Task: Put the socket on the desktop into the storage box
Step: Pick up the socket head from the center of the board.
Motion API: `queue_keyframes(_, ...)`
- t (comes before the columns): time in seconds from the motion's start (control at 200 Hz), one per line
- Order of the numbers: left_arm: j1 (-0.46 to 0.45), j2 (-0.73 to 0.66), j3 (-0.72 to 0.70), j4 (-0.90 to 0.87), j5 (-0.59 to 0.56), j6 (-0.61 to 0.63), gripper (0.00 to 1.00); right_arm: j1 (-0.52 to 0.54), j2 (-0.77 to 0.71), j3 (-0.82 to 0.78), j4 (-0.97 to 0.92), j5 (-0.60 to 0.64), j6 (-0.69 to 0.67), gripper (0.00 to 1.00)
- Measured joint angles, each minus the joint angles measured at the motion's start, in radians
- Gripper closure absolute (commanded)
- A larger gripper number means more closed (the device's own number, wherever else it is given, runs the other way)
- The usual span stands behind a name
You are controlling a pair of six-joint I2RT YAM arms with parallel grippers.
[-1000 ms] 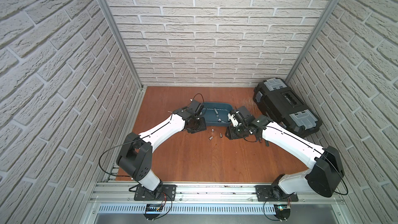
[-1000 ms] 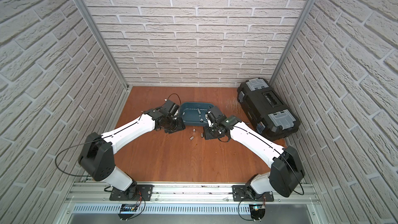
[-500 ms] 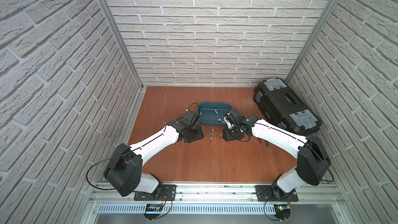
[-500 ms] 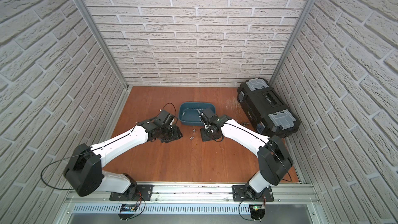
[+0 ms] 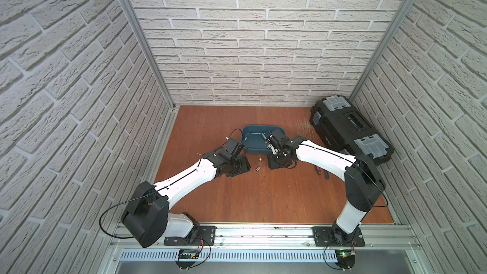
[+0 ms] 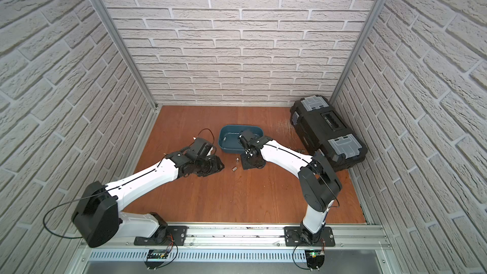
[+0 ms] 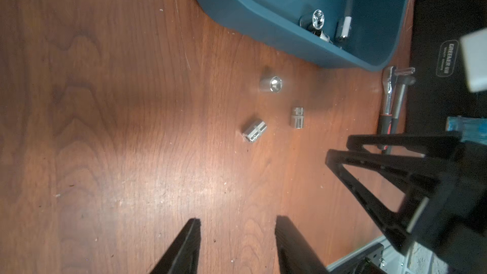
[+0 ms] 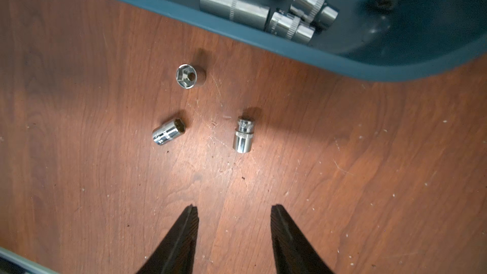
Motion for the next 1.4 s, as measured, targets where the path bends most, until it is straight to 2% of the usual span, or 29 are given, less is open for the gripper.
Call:
queue_keyframes(0.775,-0.005,-0.040,-0.044,0.018,-0.003,-0.023,0.49,0.001,0.193,0.100,-0.003,0.020,-0.007,0.66)
queue_keyframes(1.08,-0.005,-0.058,-0.059,0.018,-0.007,-0.032,0.48,0.000,0.233,0.113,0.000,0.024,-0.007,0.69)
queue_keyframes(1.4,-0.005,-0.058,-0.059,0.018,-0.008,-0.037,0.48,-0.002,0.237,0.116,0.000,0.030,-0.007,0.78)
